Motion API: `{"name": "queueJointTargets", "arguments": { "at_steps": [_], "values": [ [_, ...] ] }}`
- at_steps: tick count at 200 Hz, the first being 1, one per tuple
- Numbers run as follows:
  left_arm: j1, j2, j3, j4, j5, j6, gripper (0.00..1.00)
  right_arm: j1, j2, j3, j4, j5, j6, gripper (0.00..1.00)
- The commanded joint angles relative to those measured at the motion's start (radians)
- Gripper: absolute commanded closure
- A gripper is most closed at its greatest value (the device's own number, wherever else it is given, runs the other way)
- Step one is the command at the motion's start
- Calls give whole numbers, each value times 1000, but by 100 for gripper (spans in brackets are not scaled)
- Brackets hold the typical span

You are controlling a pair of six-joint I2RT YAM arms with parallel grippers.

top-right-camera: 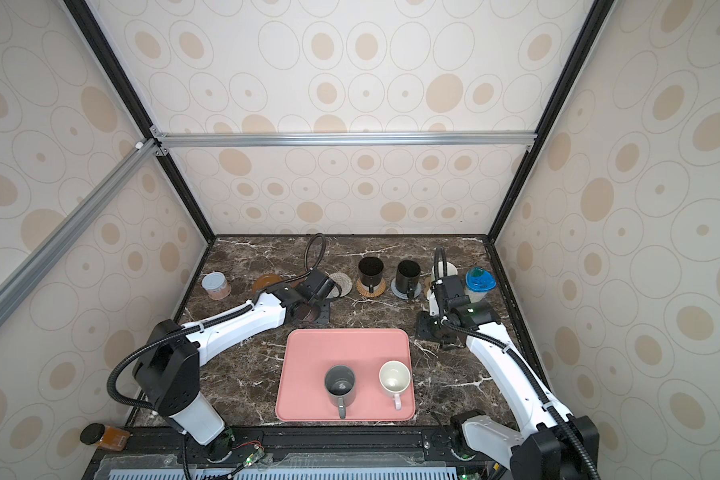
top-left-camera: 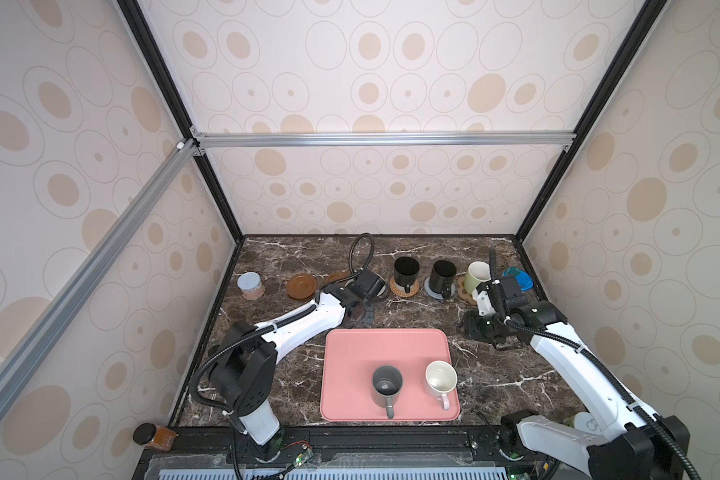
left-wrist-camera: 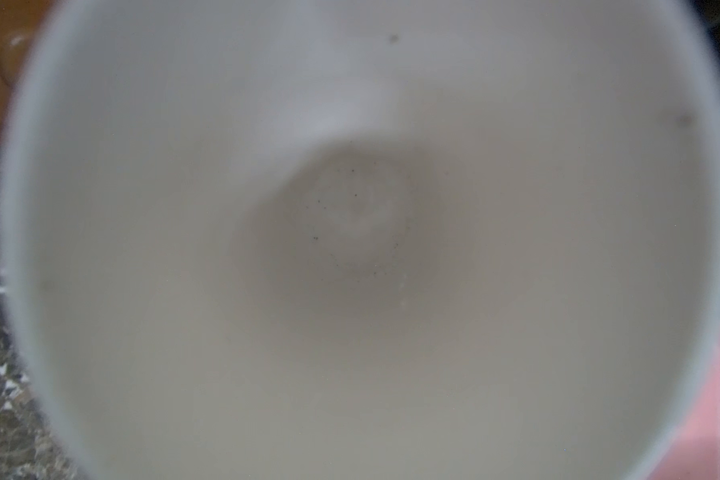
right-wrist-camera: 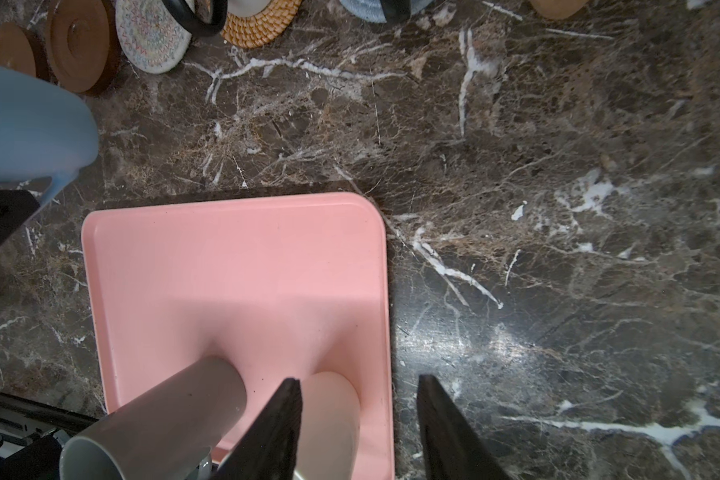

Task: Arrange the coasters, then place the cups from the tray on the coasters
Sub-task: 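Lift the white mug and carry it with the left gripper toward the coasters, then lower the white mug onto the multicolour woven coaster with the left gripper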

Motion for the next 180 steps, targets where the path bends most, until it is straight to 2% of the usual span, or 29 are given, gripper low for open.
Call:
{"name": "queueJointTargets", "arguments": {
  "at_steps": [1,95,180],
  "values": [
    [27,41,105,38,-11,78,93,5,-29,-17,-37,24,11,51],
    [111,303,421,-36,33,183,94,6,-40,-30,-47,36,26,51],
    [136,447,604,-86,60,176,94,6,-41,-36,-47,33,27,51]
  ]
}}
